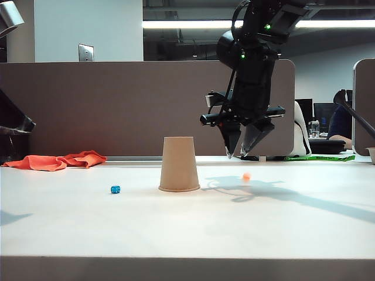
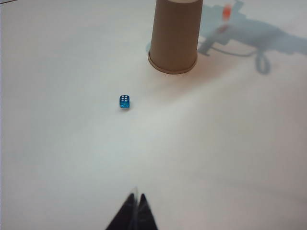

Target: Throw the dice onto the paper cup, compare its value with the values of the other dice on the table, place the die with the higher value on the paper cup, and take no action if both dice have the same value.

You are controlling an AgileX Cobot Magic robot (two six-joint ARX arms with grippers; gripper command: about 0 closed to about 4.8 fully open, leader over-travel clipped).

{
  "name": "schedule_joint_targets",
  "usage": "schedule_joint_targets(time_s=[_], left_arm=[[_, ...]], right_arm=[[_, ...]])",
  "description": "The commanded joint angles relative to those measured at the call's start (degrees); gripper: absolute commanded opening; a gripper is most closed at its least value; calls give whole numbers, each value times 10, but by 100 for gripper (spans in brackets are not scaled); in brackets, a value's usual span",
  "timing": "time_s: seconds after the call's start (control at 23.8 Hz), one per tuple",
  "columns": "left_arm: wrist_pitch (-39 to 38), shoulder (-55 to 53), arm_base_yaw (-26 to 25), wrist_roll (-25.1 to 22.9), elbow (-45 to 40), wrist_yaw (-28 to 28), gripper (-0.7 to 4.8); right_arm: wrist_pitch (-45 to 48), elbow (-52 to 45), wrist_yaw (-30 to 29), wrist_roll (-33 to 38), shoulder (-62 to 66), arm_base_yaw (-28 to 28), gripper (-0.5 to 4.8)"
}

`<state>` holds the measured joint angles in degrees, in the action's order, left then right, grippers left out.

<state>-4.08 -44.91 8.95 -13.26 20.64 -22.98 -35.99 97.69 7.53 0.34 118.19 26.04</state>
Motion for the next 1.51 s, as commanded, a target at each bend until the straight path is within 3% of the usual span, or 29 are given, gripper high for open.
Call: schedule_joint_targets(time_s=[0.04, 0.34, 0.55, 0.71, 0.92, 1.09, 1.51], left_arm=[[3, 1, 0, 2, 3, -4, -6], [3, 1, 0, 2, 3, -4, -6], [3, 1, 0, 2, 3, -4, -6], [3, 1, 0, 2, 3, -4, -6], [3, 1, 0, 2, 3, -4, -6], [3, 1, 0, 2, 3, -4, -6], [3, 1, 0, 2, 3, -4, -6]], right_arm=[[-2, 2, 0, 1, -3, 2, 172], [-4, 2, 8, 1, -3, 2, 172], [-37, 3, 90, 19, -4, -5, 165], [-79, 3, 88, 45, -6, -25, 90], [-127, 3, 41, 57, -7, -64, 73], [-153, 3, 29, 55, -7, -86, 9], [-148, 3, 31, 50, -8, -85, 13]])
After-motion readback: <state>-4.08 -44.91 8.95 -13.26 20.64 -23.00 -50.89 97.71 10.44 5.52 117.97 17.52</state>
